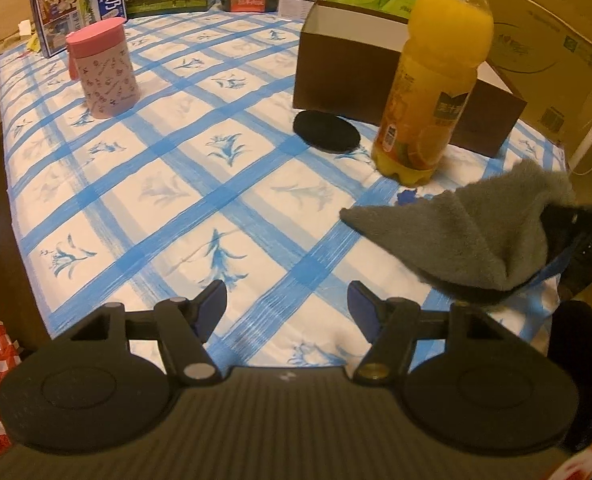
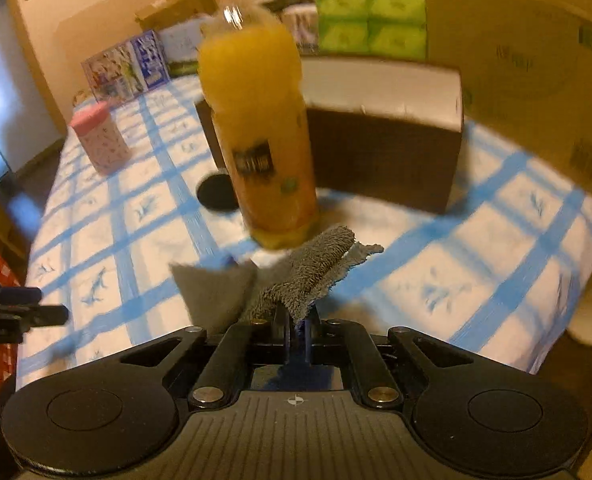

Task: Organize soft objects
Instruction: 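Grasp the grey towel with the right gripper and lift it, then lower the right gripper and grasp the blue towel with the grey towel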

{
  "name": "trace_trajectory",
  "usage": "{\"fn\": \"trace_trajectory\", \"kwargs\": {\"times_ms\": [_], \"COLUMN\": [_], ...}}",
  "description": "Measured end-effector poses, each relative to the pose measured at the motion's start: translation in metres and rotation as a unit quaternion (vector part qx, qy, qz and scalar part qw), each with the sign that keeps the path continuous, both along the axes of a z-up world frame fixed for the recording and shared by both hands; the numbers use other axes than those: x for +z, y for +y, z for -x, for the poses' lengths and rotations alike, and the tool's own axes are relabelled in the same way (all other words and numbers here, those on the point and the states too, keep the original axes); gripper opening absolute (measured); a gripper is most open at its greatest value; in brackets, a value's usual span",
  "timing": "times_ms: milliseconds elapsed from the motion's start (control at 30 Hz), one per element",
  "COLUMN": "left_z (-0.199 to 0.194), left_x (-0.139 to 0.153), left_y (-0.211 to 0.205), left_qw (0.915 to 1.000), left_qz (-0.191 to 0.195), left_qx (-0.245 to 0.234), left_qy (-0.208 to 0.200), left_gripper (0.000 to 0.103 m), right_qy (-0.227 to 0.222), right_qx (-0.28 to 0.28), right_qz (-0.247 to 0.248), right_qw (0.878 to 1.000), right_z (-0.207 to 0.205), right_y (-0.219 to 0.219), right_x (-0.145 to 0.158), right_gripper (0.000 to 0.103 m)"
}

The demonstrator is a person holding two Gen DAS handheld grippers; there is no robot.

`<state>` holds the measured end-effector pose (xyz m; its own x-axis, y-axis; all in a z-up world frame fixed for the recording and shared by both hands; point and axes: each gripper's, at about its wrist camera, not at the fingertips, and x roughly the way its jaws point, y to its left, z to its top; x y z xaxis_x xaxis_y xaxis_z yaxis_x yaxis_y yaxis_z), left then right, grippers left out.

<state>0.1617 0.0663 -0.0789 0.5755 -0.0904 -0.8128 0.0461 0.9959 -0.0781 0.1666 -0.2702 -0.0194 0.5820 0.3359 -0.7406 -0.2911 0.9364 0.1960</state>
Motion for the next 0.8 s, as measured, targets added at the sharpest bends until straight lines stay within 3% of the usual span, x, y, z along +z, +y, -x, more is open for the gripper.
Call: {"fn": "trace_trajectory", "kwargs": {"times_ms": [167,333,500,600,633,667,733,800], "left_z": [-0.004,-0.008,-0.010,-0.012,-0.013,-0.015,-0.017,-0.019], "left_x": [-0.003,-0.008,-0.013,-0.016,-0.017,-0.018,-0.019,-0.020], "left_y": [-0.003,0.000,0.003,0.002,0.001,-0.001,-0.004,-0.007], "left_qw": [1.0000,0.9999,0.9998,0.9997,0.9997,0.9997,0.9997,0.9996], "left_qz": [0.001,0.000,0.005,0.007,0.008,0.009,0.011,0.013], "left_qx": [-0.002,0.002,0.005,0.003,0.002,0.000,-0.003,-0.007], "left_qy": [0.003,0.011,0.019,0.022,0.023,0.023,0.024,0.024], "left_gripper": [0.065,0.065,0.064,0.064,0.064,0.064,0.064,0.064], "right_qy": [-0.008,0.039,0.073,0.073,0.066,0.056,0.033,0.029], "right_qx": [0.052,0.085,0.064,0.064,0.060,0.054,0.032,0.010], "right_qz": [-0.031,-0.039,-0.046,-0.049,-0.044,-0.039,-0.032,-0.036], "right_qw": [0.998,0.995,0.994,0.994,0.995,0.996,0.998,0.999], "right_z": [-0.002,-0.010,-0.018,-0.019,-0.017,-0.015,-0.010,-0.008], "right_y": [0.029,0.068,0.074,0.069,0.066,0.062,0.053,0.042], "right_x": [-0.001,-0.043,-0.079,-0.072,-0.067,-0.061,-0.054,-0.053], "right_gripper": [0.006,0.007,0.011,0.024,0.038,0.060,0.080,0.081]}}
